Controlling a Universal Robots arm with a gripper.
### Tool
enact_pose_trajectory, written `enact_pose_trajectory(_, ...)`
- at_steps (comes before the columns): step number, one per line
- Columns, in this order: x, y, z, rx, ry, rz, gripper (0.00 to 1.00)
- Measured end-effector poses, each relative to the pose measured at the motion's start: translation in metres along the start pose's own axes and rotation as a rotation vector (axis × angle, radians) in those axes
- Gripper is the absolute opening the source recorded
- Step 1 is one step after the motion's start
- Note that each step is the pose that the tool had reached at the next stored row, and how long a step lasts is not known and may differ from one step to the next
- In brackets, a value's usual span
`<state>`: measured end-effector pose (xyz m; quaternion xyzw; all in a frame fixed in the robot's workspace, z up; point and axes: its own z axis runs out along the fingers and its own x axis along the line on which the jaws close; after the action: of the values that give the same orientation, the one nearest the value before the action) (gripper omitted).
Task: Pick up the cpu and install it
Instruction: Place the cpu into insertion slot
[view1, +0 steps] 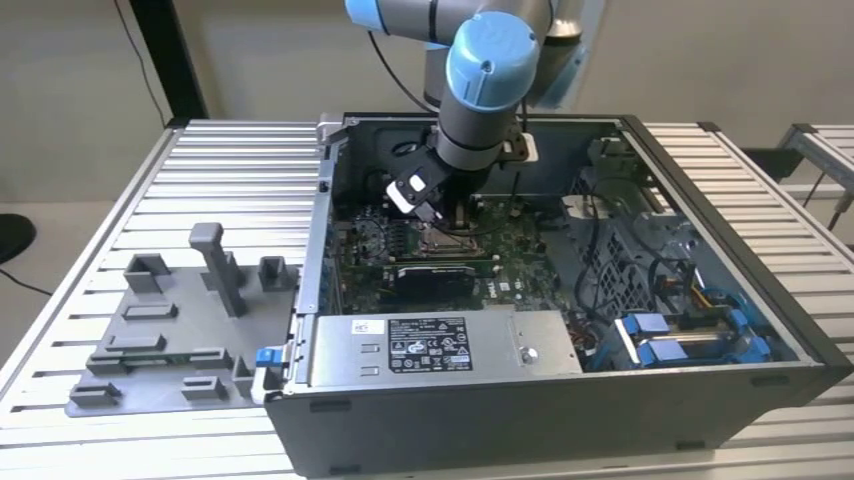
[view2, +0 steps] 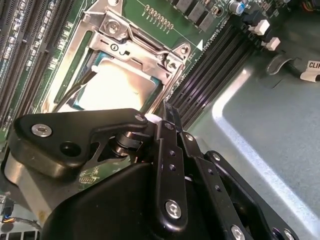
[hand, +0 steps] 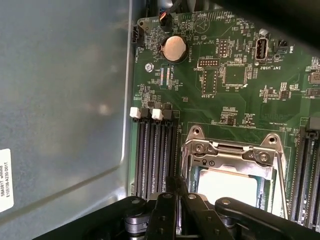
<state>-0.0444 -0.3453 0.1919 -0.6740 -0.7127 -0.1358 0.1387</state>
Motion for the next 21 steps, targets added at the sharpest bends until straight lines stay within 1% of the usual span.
enact_pose_trajectory(8,-0.0009,0.0014,0.0020,0.0000,0.0001,0.000,0.00)
enact_pose_trajectory(11,-0.0013,0.0016,0.0028,-0.0001,0.0019,0.000,0.00)
enact_pose_trajectory(13,-0.0012,0.0017,0.0033,-0.0001,0.0050,0.000,0.00)
enact_pose_trajectory(14,-0.0011,0.0018,0.0036,-0.0005,0.0074,0.000,0.00)
enact_pose_trajectory(15,-0.0009,0.0020,0.0041,-0.0012,0.0111,-0.001,0.00)
enact_pose_trajectory(19,-0.0006,0.0020,0.0049,-0.0012,0.0210,0.000,0.00)
enact_pose_trajectory(20,-0.0006,0.0020,0.0050,-0.0013,0.0231,0.000,0.00)
enact_pose_trajectory(21,-0.0006,0.0021,0.0051,-0.0014,0.0239,0.000,0.00)
